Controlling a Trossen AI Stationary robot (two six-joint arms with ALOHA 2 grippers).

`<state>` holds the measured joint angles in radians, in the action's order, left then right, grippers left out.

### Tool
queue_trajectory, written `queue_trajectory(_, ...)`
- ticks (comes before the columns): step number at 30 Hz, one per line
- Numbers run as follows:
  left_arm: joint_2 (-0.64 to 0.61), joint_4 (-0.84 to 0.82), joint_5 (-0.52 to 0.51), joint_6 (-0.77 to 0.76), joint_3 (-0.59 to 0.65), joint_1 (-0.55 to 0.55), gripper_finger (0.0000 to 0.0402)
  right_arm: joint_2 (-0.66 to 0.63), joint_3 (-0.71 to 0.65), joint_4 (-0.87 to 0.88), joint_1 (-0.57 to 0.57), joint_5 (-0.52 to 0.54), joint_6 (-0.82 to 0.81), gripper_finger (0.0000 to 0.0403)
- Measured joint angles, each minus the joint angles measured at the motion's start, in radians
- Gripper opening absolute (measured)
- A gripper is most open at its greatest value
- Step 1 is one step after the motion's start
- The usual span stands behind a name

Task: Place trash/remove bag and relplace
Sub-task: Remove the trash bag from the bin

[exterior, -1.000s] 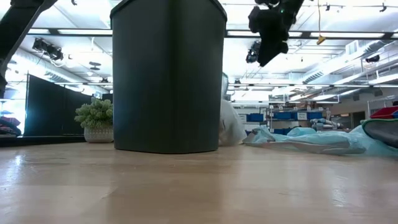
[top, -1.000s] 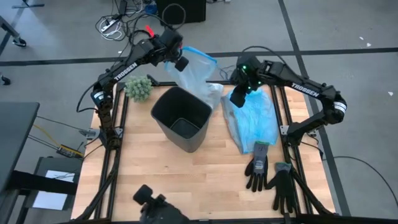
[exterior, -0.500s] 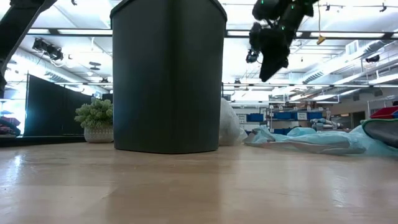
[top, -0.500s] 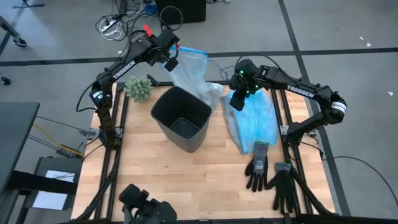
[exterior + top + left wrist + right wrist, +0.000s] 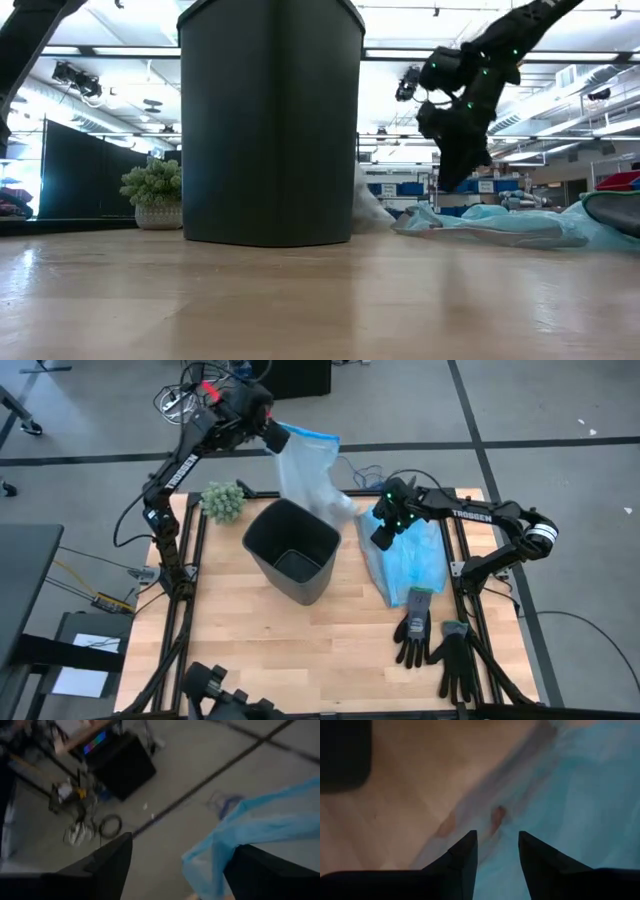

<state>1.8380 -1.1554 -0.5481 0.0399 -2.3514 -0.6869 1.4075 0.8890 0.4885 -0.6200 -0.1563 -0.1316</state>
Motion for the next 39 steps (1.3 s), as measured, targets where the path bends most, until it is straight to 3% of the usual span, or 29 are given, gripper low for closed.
queue_trajectory(4,-0.033,0.067,0.015,0.028,0.014,0.007,0.0298,0.0,-0.045,-0.026,0.018,0.004,-0.025,0.0148)
queue_trajectory(10,-0.028,0.028,0.022,-0.018,0.04,0.007,0.0298,0.002,-0.085,-0.107,0.018,0.013,-0.06,0.015)
queue_trajectory(21,-0.026,0.002,0.149,-0.096,0.165,0.054,0.0298,0.126,-0.087,-0.207,0.034,-0.047,-0.108,0.0148)
queue_trajectory(28,-0.026,0.012,0.167,-0.102,0.238,0.075,0.0298,0.096,-0.087,-0.297,0.049,-0.048,-0.111,0.0148)
queue_trajectory(35,-0.012,0.149,0.445,-0.082,0.262,0.078,0.0298,0.037,-0.086,-0.342,0.034,-0.048,-0.104,0.0148)
queue_trajectory(39,-0.006,0.186,0.485,-0.139,0.263,0.059,0.0298,-0.015,-0.086,-0.378,0.027,-0.046,-0.083,0.0148)
